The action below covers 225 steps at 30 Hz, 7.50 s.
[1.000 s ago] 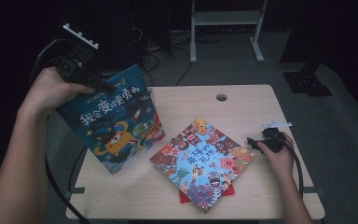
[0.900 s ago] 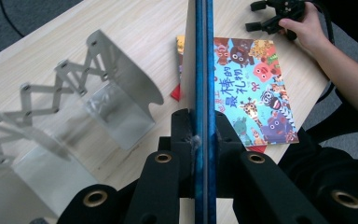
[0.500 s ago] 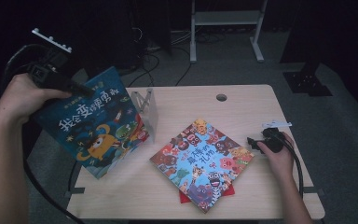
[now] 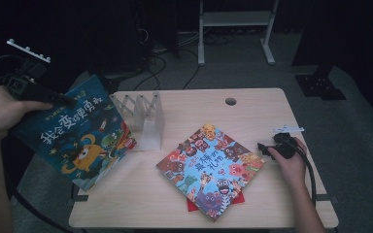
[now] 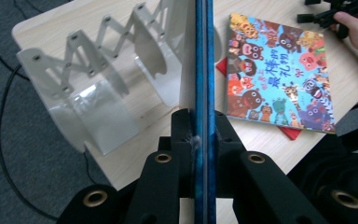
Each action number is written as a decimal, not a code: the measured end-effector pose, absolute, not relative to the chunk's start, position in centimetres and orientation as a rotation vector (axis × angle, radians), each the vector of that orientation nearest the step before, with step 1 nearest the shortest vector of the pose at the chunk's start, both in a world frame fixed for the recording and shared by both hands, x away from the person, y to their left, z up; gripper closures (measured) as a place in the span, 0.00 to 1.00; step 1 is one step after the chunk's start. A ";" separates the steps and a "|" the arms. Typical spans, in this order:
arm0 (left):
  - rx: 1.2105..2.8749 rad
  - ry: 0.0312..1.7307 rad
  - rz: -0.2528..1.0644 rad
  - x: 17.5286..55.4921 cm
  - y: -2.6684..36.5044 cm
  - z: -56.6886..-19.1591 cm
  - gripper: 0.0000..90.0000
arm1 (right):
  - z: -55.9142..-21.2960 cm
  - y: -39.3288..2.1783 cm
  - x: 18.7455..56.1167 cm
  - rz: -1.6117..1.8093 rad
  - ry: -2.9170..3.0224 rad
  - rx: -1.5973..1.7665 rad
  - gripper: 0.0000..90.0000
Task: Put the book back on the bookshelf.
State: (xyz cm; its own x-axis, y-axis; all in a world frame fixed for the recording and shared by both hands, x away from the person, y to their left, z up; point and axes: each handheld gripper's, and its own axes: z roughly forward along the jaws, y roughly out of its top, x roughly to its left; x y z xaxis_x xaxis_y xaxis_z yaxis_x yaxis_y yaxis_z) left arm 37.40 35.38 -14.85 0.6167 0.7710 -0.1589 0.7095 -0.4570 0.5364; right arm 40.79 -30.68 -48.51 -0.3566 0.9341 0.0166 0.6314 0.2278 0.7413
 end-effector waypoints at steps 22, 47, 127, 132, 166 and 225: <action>2.241 1.375 0.238 38.5 38.0 -17.1 0.92 | -48.5 -30.7 40.8 0.934 2.072 1.438 0.21; 2.085 1.596 0.317 42.8 38.5 -18.3 0.92 | -48.5 -30.7 40.8 0.935 2.065 1.442 0.22; 1.925 1.519 0.514 43.5 40.4 -16.6 0.73 | -48.5 -30.8 40.8 0.936 2.068 1.438 0.22; 1.904 1.501 0.525 43.1 40.6 -16.0 0.78 | -48.5 -30.8 40.8 0.936 2.068 1.438 0.22; 2.161 1.215 0.406 40.4 32.3 -19.8 1.00 | -48.5 -30.7 40.8 0.936 2.068 1.438 0.23; 2.355 0.956 0.328 34.6 24.0 -44.0 0.28 | -48.5 -30.7 40.7 0.914 2.069 1.459 0.13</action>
